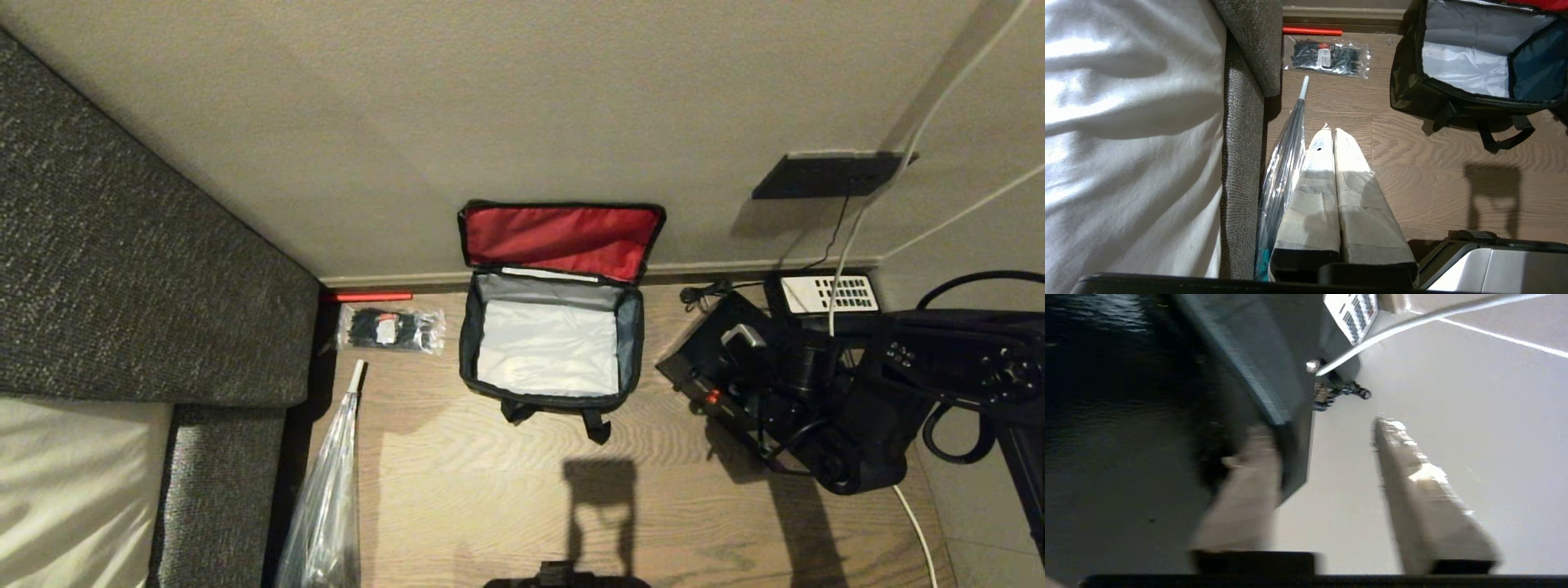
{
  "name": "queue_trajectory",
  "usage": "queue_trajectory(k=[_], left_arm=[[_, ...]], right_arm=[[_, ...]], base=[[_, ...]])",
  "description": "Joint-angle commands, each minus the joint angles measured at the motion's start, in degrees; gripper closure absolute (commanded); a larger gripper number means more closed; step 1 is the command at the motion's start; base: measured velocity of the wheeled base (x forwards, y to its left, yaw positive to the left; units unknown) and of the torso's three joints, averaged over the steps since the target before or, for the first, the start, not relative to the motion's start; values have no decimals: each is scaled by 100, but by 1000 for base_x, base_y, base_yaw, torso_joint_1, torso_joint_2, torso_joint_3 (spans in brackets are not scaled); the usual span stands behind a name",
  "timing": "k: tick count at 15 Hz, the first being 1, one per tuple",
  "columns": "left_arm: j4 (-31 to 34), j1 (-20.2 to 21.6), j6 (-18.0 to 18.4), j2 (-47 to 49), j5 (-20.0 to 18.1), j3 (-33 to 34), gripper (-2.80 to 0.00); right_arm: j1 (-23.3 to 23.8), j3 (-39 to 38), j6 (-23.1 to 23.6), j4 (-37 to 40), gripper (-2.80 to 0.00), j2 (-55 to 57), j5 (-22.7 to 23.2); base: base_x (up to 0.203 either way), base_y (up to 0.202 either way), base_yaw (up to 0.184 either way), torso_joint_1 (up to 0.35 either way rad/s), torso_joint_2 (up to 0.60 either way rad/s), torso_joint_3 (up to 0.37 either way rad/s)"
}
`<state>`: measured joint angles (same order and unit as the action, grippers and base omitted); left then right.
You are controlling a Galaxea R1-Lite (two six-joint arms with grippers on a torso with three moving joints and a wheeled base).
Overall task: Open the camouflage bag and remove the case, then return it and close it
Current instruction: Release the handle, then grip the handle again
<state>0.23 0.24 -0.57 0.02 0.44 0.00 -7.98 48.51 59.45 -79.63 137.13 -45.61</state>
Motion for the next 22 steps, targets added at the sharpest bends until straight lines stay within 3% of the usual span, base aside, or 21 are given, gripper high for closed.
queue_trajectory(k=[1, 4, 8, 9, 16, 21, 22], left_arm=[[3, 2, -4, -9, 0, 18, 0], [3, 2, -4, -11, 0, 18, 0], [3, 2, -4, -11, 0, 18, 0], [0, 2, -4, -11, 0, 18, 0], [3, 2, -4, -11, 0, 18, 0], [3, 2, -4, -11, 0, 18, 0], [-6, 2, -4, -11, 0, 18, 0]], right_arm=[[16, -106, 11, 52, -280, 40, 41], [16, -475, -2, 351, -280, -552, 143], [10, -1652, -231, 1243, -280, -2081, 576], [12, -1831, -370, 1567, 0, -2594, 672], [8, -2712, -1291, 4494, 0, -6957, 967], [21, -2813, -2330, 6925, 0, -9536, 1479], [36, -2892, -2805, 7272, 0, -9987, 1598]], base=[[0, 0, 0, 0, 0, 0], [0, 0, 0, 0, 0, 0], [0, 0, 0, 0, 0, 0], [0, 0, 0, 0, 0, 0], [0, 0, 0, 0, 0, 0], [0, 0, 0, 0, 0, 0], [0, 0, 0, 0, 0, 0]])
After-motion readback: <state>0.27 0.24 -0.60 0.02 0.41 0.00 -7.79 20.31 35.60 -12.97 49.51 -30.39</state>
